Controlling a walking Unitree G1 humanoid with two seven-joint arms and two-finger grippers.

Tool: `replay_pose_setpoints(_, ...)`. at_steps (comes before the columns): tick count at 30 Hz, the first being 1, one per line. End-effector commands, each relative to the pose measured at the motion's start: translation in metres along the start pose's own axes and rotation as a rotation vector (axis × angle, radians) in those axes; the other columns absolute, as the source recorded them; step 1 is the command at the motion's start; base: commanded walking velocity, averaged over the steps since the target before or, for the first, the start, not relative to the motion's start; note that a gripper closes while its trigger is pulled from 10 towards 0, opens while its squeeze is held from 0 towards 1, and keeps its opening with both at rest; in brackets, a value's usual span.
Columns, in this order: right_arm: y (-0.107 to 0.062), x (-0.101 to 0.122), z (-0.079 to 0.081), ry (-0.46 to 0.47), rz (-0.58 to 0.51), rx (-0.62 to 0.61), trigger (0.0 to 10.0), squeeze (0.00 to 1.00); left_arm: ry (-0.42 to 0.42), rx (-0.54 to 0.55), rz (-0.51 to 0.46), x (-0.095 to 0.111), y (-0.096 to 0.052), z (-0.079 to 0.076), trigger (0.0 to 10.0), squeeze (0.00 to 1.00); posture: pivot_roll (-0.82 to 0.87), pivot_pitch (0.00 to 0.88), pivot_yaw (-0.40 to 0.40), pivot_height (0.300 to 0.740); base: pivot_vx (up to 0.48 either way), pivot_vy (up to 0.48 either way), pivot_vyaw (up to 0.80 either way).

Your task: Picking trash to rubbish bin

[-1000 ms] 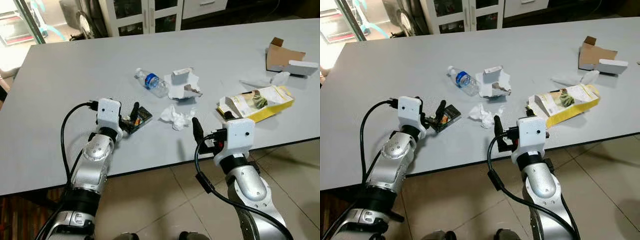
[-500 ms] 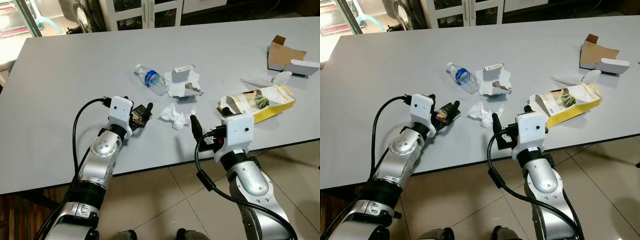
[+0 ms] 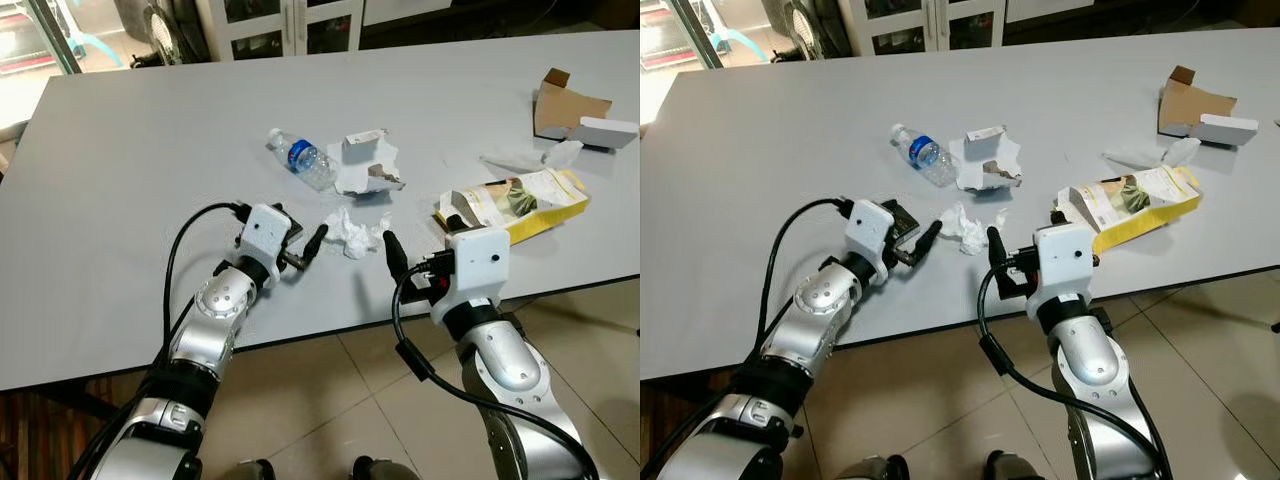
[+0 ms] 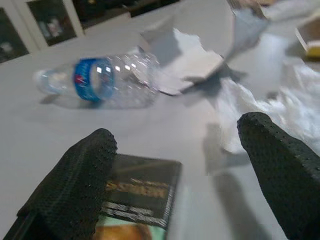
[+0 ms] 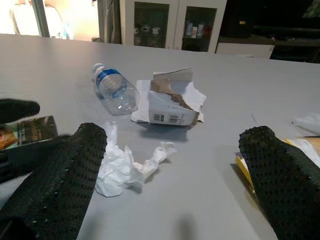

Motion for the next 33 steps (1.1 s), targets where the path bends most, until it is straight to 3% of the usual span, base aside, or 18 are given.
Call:
replay_pose_setpoints(1, -0.002, 0.006, -0.001, -0.004, -0.012, 0.002, 10.0, 0.0, 0.017, -0.037, 0.009, -0.001, 0.001, -0.001, 10.0, 0.0, -0.14, 0.16, 0.011, 0.74, 0.0, 0.0, 0.0)
replay_pose_setpoints(8, 0.0, 0.007, 0.001, -0.008, -0.011, 0.016, 10.0, 0.0, 0.074, -0.042, 0.028, -0.006, 0.001, 0.007, 10.0, 0.0, -0.13, 0.164, 0.002, 0.74, 0.0, 0.0, 0.0)
replay_pose_setpoints(17, 0.001, 0.005, 0.003, -0.005, -0.014, 0.016, 10.0, 0.0, 0.083, 0.045, 0.013, 0.001, 0.004, 0.034, 10.0, 0.0, -0.12, 0.144, 0.024, 0.74, 0.0, 0.0, 0.0)
replay_pose_setpoints(33, -0.001, 0.002, 0.006, 0.001, -0.008, 0.018, 10.0, 0.0, 0.149, 0.004, 0.092, -0.017, -0.001, 0.038, 10.0, 0.0, -0.12, 0.145, 0.03, 0.74, 0.0, 0.0, 0.0)
Point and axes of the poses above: a point about 5 cm out from each wrist's last joint towards the gripper, its own y axis pointing out of the wrist towards the gripper, its own x axis along the axis of the wrist's last joint, z = x × y, the point moved 4 cm from there along y, pointing out of the wrist towards the gripper, and after that the axes turned 11 degrees about y, right-handed, at the moved point
